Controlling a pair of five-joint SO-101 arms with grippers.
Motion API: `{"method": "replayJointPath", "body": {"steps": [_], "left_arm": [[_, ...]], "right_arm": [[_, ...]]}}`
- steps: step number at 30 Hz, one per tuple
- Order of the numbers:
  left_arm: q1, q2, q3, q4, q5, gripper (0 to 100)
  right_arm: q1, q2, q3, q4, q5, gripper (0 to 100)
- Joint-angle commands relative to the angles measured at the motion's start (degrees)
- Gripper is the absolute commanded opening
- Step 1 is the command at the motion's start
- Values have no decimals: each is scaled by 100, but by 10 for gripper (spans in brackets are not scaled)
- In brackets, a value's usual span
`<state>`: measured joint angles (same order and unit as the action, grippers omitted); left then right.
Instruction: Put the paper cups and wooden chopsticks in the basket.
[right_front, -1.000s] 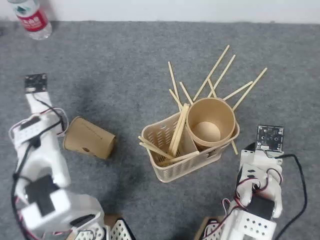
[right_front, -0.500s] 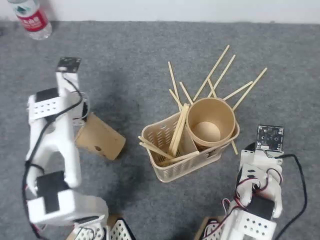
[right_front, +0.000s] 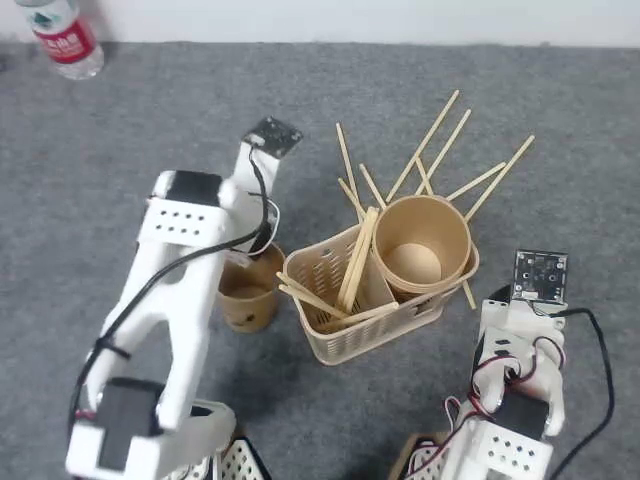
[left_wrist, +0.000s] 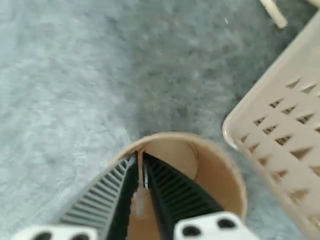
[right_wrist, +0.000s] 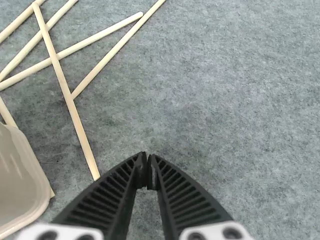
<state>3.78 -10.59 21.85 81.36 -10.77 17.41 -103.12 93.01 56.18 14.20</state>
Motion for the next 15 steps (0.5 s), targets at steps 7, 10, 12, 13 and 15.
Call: {"method": "replayJointPath", "body": {"steps": [7, 10, 12, 13, 15], "left_arm": [[-255, -1160, -840, 615, -325, 35], [-703, -1240, -769, 607, -360, 152], [-1002, -1248, -778, 721, -404, 217], [-1108, -1248, -787, 809, -501, 230], [-1187, -1204, -787, 1037, -1196, 231]], "right_arm": [[-13, -75, -62, -127, 79, 8], [-13, -75, -62, -127, 79, 8], [-13, -75, -62, -127, 79, 8], [-13, -75, -62, -127, 79, 8], [-13, -75, -62, -127, 79, 8]]}}
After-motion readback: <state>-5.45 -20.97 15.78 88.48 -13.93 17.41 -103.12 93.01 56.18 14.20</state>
